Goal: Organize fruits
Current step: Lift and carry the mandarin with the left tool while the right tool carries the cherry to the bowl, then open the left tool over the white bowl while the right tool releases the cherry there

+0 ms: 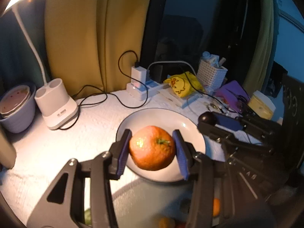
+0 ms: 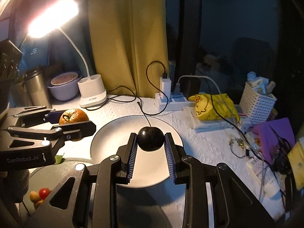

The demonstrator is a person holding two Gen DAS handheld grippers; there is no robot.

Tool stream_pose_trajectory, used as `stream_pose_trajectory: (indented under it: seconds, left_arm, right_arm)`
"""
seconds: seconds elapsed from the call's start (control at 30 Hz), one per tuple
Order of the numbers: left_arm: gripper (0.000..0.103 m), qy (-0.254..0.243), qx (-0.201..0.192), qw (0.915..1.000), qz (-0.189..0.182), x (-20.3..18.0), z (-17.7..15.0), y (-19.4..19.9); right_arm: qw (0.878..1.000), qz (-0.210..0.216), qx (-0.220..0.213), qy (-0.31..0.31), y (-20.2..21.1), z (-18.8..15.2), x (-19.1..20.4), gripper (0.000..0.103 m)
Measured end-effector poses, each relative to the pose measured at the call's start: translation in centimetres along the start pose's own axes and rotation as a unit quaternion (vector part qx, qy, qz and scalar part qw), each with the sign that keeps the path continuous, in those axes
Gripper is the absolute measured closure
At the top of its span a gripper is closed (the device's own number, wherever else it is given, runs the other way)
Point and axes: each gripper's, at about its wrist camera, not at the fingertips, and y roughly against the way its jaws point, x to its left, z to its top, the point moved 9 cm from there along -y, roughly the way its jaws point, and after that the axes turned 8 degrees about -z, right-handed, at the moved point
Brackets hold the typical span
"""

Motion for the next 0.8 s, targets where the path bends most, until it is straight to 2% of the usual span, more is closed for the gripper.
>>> stream_pose_trajectory:
  seconds: [0.33,0.6,0.67,0.8]
  left_arm:
    - [0.057,0.046,0.058,0.9973,-0.002,2.5,-0.6,-4.3]
    - [0.056,0.057,0.073,0.9956,-0.008,2.8,-1.3,-5.3]
    - [0.054,0.056,0.069,0.996,-0.012,2.6,-1.1,-5.0]
    - [0.036,0.052,0.055,0.9971,-0.01,2.4,-0.5,-4.1]
  right_arm:
    - [0.999,0.019,0.044,-0.007,-5.6,-1.0,0.9,0.072]
    - [0.997,0.021,0.072,-0.022,-7.1,-2.1,0.5,0.072]
    - [0.997,0.022,0.075,-0.025,-7.1,-2.3,0.5,0.072]
    - [0.997,0.018,0.074,-0.025,-6.7,-2.1,0.5,0.072]
